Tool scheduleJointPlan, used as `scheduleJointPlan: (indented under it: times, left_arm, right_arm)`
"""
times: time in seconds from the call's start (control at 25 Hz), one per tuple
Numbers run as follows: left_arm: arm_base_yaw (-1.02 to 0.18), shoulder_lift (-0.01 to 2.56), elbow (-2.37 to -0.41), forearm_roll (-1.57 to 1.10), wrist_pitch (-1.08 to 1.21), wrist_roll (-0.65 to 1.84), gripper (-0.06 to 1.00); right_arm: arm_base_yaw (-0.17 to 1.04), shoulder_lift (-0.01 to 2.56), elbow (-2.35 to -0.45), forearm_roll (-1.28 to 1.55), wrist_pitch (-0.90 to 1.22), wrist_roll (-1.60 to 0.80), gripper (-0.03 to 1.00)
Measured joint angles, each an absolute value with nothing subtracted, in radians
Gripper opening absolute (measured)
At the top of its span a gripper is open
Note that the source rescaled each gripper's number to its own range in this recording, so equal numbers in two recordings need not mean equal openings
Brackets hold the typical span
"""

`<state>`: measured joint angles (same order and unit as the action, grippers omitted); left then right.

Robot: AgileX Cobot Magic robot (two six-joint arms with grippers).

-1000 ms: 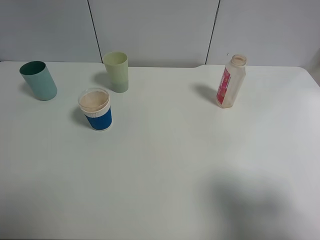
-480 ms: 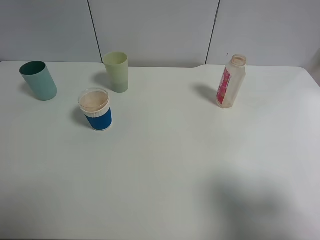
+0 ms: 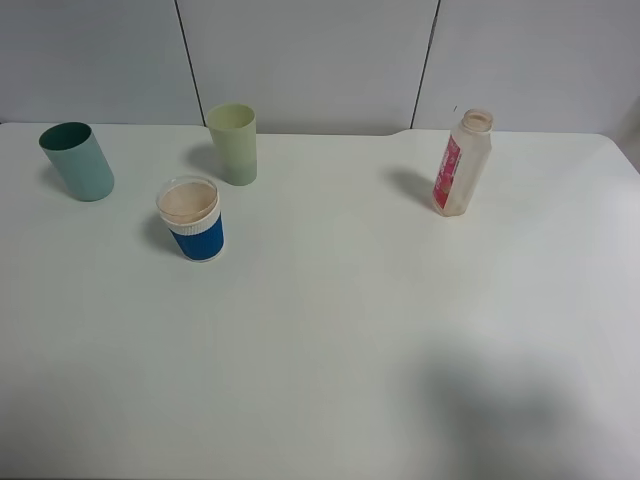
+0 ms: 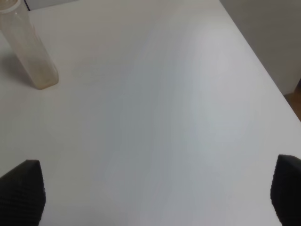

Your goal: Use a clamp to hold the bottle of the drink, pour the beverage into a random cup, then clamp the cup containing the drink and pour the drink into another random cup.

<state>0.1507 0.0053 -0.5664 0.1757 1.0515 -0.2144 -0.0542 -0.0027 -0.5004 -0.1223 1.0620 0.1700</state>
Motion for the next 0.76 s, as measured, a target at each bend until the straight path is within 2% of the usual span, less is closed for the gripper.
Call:
scheduleJointPlan:
  times: [0.28, 0.76]
  left_arm:
    - [0.23, -0.005, -0.538, 0.09, 1.071, -0.163, 0.59]
    - [0.233, -0.006, -0.506, 0.094, 1.063, -0.194, 0.59]
  right_arm:
    - [-0.054, -0.003, -0.5, -0.122, 1.062, 0.17, 0.97]
    - [-0.054, -0.003, -0.5, -0.122, 1.062, 0.17, 0.97]
